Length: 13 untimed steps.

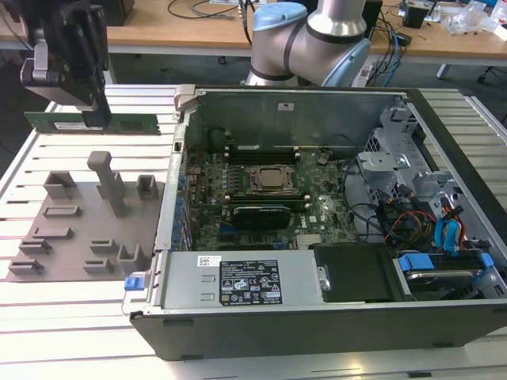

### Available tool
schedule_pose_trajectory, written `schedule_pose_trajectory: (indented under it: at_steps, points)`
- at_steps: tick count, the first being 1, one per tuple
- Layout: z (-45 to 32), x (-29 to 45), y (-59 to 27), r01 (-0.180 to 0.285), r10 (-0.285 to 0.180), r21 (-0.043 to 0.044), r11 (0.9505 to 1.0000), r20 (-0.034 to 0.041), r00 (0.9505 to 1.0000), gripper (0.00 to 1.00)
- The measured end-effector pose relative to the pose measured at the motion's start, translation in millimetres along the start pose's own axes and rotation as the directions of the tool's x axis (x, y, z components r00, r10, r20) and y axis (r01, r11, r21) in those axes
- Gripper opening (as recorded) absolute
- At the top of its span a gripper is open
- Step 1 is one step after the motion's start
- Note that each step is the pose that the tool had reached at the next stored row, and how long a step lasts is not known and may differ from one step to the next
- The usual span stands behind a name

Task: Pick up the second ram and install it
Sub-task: 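Pick up the second ram and move it above second insertion slot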

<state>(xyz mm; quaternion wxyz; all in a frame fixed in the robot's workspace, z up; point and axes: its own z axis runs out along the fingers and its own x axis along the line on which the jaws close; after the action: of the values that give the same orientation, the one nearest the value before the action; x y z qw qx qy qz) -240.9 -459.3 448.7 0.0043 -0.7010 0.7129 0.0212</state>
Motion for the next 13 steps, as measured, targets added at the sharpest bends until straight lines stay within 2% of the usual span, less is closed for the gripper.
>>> schedule_pose_trajectory:
  at_steps: [3,5,6,13]
  points:
    - [-0.2,-1.0,-12.4,0.0,0.0,-0.0001,1.0,0.0,1.0,0.13]
    - [-0.3,-2.0,-25.2,0.0,0.0,-0.0003,1.0,0.0,1.0,0.13]
    - [-0.3,-2.3,-28.9,0.0,0.0,-0.0004,1.0,0.0,1.0,0.13]
    - [-0.3,-3.8,-45.4,0.0,0.0,-0.0006,1.0,0.0,1.0,0.13]
